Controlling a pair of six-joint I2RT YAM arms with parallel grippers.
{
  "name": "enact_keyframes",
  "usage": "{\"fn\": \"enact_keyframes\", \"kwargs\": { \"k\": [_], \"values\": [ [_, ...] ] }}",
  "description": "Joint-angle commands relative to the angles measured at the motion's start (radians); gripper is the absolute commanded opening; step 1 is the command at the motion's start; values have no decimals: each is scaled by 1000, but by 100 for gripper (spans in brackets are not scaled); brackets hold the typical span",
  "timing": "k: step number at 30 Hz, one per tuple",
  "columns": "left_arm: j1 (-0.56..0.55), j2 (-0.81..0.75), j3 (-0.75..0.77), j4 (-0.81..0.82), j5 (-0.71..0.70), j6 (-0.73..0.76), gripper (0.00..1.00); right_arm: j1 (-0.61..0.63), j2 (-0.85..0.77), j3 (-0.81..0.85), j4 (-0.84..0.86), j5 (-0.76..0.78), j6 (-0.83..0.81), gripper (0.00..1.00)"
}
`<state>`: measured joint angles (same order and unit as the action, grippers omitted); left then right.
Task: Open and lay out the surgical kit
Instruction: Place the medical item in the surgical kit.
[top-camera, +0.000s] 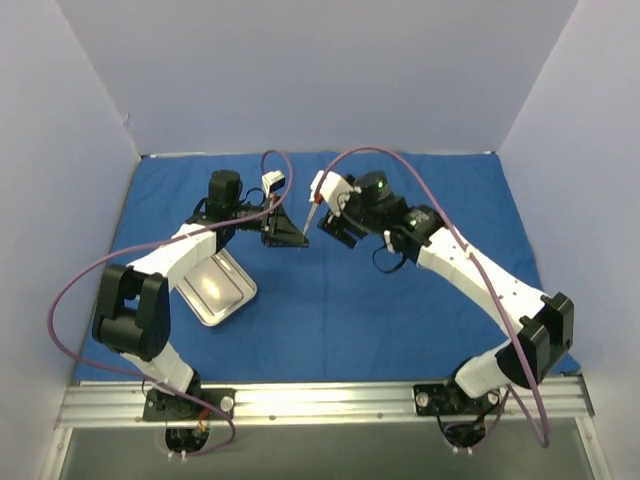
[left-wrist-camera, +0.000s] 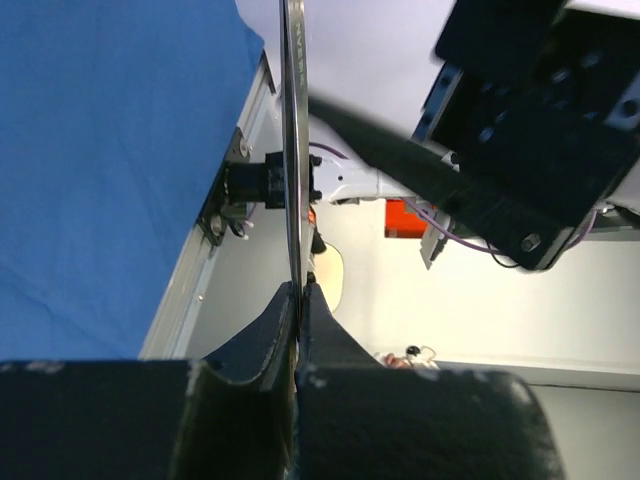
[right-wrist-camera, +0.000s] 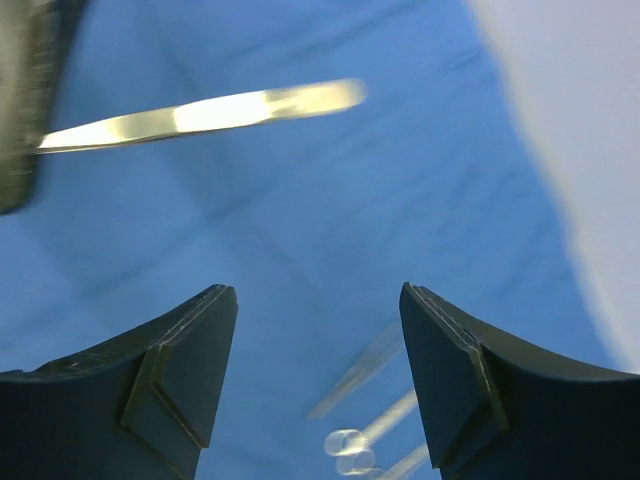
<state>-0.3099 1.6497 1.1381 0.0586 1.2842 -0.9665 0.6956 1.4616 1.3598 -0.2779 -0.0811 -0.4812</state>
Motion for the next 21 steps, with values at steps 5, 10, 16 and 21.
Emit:
{"fn": "enact_keyframes", "kwargs": {
  "k": [5, 10, 16, 21],
  "values": [
    [-55, -57, -35, 55, 40, -49, 2, -1, -115, 16, 74, -12, -318, 65],
    [-87, -70, -61, 87, 50, -93, 2, 36, -141, 22, 2, -75, -450, 65],
    [-95, -106, -113, 173, 70, -195, 2, 61, -227, -60, -53, -170, -599, 66],
    [-97, -131, -172, 314, 78, -308, 2, 122, -225, -82, -86, -151, -643, 65]
  ]
}}
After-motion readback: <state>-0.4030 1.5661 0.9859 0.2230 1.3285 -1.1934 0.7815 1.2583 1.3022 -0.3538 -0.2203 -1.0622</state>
